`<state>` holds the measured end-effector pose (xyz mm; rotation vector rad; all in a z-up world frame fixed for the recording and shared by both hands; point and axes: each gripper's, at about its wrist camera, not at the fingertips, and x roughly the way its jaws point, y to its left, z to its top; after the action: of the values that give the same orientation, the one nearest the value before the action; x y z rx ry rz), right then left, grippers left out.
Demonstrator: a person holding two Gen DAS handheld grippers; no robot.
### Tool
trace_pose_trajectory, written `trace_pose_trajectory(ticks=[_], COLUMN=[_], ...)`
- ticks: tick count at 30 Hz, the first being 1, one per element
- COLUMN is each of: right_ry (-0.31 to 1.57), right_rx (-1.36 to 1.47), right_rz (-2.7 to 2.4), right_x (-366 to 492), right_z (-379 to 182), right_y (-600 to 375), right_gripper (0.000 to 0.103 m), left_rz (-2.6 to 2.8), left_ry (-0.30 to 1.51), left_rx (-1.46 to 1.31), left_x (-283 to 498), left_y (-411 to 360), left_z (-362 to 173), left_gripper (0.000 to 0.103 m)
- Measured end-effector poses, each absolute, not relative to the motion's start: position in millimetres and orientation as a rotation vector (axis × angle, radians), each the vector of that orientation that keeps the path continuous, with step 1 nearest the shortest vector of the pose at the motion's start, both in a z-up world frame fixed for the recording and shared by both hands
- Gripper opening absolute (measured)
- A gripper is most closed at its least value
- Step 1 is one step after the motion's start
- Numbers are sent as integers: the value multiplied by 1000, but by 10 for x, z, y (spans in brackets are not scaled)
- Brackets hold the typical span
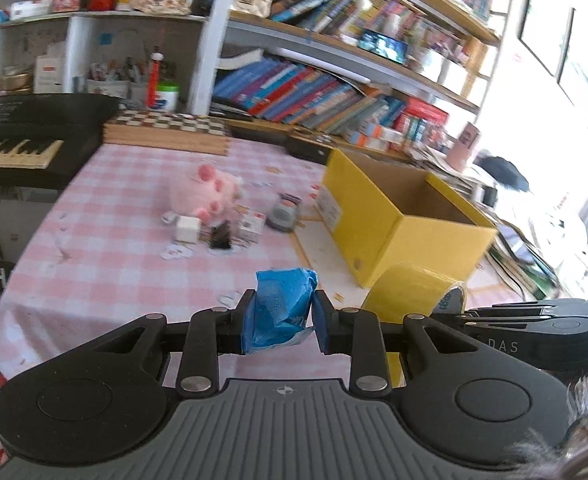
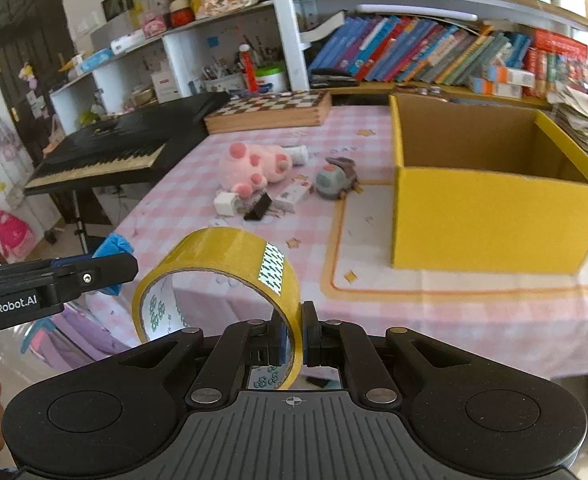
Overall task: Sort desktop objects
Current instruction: 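Carry the blue bag and tape roll toward the yellow box with both tools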
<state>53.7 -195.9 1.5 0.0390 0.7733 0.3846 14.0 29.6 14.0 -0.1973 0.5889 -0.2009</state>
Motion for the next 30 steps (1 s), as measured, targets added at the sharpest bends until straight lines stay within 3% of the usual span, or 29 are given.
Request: trace_pose_trajectory(ticks=[30], right_ry=[789], right_rx=[153], right_rz=[87], right_x=[124], right_z=[-21], right_y=[-2729], right_gripper=[8], left_rz=[-530], left_ry=[617], left_rx=[-104], left_x=[342], left_y=[-526], left_z=[115], left_gripper=[27])
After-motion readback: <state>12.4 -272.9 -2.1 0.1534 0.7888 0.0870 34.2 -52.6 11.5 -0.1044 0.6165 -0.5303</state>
